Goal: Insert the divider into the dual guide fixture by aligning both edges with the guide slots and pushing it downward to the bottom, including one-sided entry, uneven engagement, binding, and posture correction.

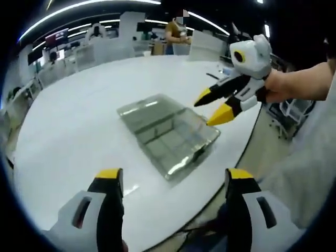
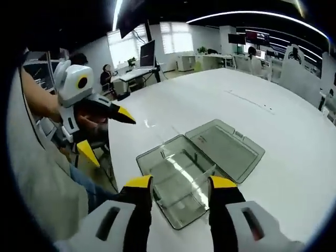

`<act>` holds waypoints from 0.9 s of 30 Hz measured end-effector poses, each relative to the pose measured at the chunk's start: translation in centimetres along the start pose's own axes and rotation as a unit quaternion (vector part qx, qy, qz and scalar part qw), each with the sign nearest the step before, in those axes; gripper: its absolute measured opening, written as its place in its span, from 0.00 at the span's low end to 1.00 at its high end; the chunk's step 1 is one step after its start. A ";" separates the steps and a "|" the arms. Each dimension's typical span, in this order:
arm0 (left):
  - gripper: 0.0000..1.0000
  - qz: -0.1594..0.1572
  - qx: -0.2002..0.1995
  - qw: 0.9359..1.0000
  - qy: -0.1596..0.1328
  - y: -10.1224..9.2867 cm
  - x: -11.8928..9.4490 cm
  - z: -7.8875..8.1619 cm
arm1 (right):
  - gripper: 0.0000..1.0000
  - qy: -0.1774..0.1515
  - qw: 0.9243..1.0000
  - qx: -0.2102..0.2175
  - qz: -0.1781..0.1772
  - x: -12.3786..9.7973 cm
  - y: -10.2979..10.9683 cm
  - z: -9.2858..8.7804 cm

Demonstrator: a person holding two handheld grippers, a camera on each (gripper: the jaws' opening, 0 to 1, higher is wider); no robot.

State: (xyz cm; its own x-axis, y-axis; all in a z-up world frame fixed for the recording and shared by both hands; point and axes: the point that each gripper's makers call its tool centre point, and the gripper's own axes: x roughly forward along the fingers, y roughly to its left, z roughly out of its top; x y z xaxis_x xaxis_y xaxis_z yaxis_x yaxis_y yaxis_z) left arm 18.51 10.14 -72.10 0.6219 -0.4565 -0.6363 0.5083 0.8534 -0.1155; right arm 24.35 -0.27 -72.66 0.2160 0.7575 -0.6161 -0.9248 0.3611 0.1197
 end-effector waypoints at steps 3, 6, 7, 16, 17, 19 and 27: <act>0.77 0.008 -0.004 1.000 -0.001 -0.1 0.2 0.0 | 0.46 -0.006 1.000 -0.009 0.003 -0.4 0.2 -0.5; 0.77 0.013 -0.011 1.000 0.000 -0.3 0.3 0.0 | 0.49 -0.017 1.000 -0.008 0.003 -1.0 0.3 -0.8; 0.77 0.013 -0.012 1.000 0.000 -0.3 0.3 -0.1 | 0.51 -0.020 1.000 -0.009 0.004 -1.1 0.4 -0.8; 0.76 0.028 -0.024 0.999 0.012 -0.7 0.4 -0.6 | 0.60 -0.041 0.999 -0.021 0.008 -2.0 1.4 -1.6; 0.76 0.028 -0.026 0.999 0.015 -0.7 0.4 -0.7 | 0.60 -0.047 0.999 -0.015 0.010 -2.1 1.5 -1.6; 0.76 0.031 -0.029 0.999 0.016 -0.7 0.3 -0.8 | 0.63 -0.048 0.999 -0.013 0.012 -2.2 1.7 -2.0; 0.77 0.040 -0.047 0.998 0.011 -1.0 0.3 -0.9 | 0.69 -0.049 0.999 -0.015 0.006 -3.4 1.8 -2.8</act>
State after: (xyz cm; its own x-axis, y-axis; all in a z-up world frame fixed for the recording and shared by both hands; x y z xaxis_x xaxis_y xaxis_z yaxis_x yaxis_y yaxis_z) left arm 17.64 9.39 -72.91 0.6444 -0.3805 -0.6633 0.3986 0.9074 -0.1333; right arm 21.10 -3.71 -72.59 0.2334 0.8121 -0.5348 -0.9364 0.3360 0.1016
